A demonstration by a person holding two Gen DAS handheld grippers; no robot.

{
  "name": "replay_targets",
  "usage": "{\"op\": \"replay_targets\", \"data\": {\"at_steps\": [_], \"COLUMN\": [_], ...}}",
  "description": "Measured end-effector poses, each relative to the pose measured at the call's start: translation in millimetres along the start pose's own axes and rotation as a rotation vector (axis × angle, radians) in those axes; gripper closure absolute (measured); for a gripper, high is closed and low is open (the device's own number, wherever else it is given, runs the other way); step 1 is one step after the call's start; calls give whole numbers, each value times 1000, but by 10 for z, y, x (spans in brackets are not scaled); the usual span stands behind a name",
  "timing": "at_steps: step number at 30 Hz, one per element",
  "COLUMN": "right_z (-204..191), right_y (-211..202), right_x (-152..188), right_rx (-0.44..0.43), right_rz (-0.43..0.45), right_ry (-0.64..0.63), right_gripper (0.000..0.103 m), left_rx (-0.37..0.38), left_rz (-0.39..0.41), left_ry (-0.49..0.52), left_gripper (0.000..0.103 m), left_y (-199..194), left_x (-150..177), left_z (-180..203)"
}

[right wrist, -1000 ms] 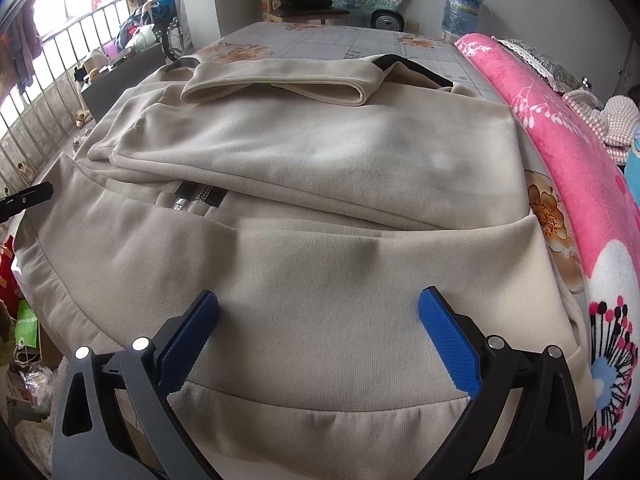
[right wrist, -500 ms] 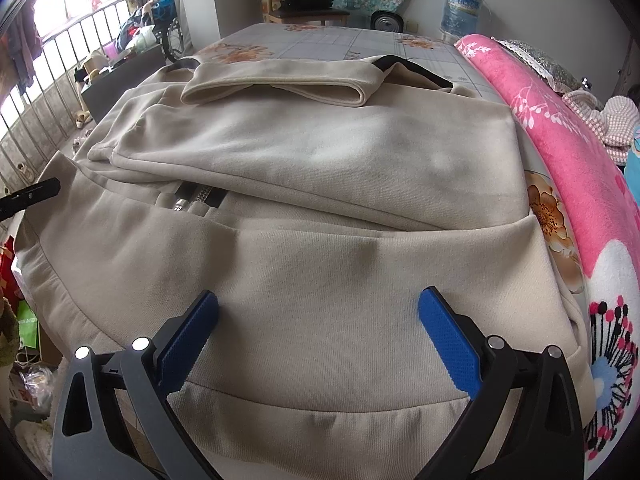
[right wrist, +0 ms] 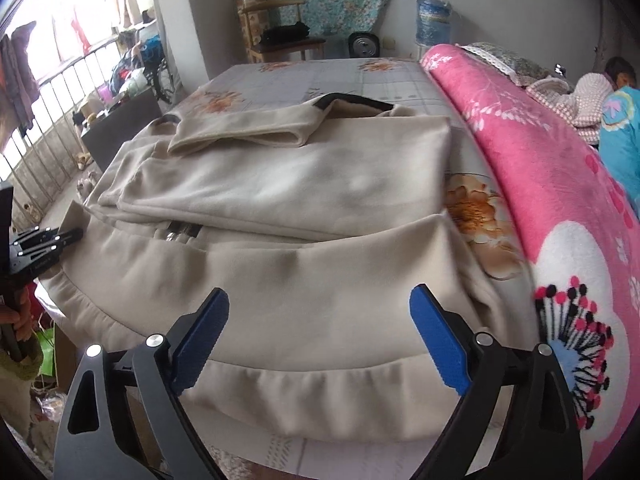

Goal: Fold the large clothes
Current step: 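Grasp the hem edge with the right tool while the left tool holds it lifted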

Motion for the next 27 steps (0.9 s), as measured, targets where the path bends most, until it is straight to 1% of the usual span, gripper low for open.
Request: {"op": "replay_targets", "data": {"at_steps": [1,3,6,13,16,18,19,21,24,27], "right_z": [94,226,330,497,576,604,610,616,607,567], "right_y": [-27,-37,4,201,269,247,227,191,164,190], "right_x": [-16,-40,-64,-65,-32,-12,-1,33,64,41], "right_rx": [16,25,21,22,-6,-18,-26,-22,-4,40], "right_rz": [6,7,0,-43,-66,-71,-75,-86,-94,-94], "right_ry": [16,46,78,131,175,189,195,195,177,129], "right_gripper": [22,32,40,51,55,62,63,70,77,77], "left_rx": [-5,-11,-14,-16,-19,-22,-24,-26,-30,-33], "left_rz": [0,1,0,-3,-3,-5,-6,-6,-6,-7], "left_ry": [3,4,3,4,9,15,17,18,19,19], "left_gripper": [83,83,83,83,83,83,83,83,83,83], "left_y": [1,-11,-17,-20,-24,-6,1,3,7,8], "left_x": [-1,5,13,15,17,14,18,22,17,21], "left_z": [-1,0,3,11,11,23,23,29,39,39]}}
Point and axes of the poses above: each gripper's, at about its wrist camera, not at the fingertips, and y roughly the way its jaws point, z to its right, x to its underside, the point moved 8 cm from there along y, roughly the way its jaws point, and after that the axes turned 3 degrees about -x, right-handed, at the moved point
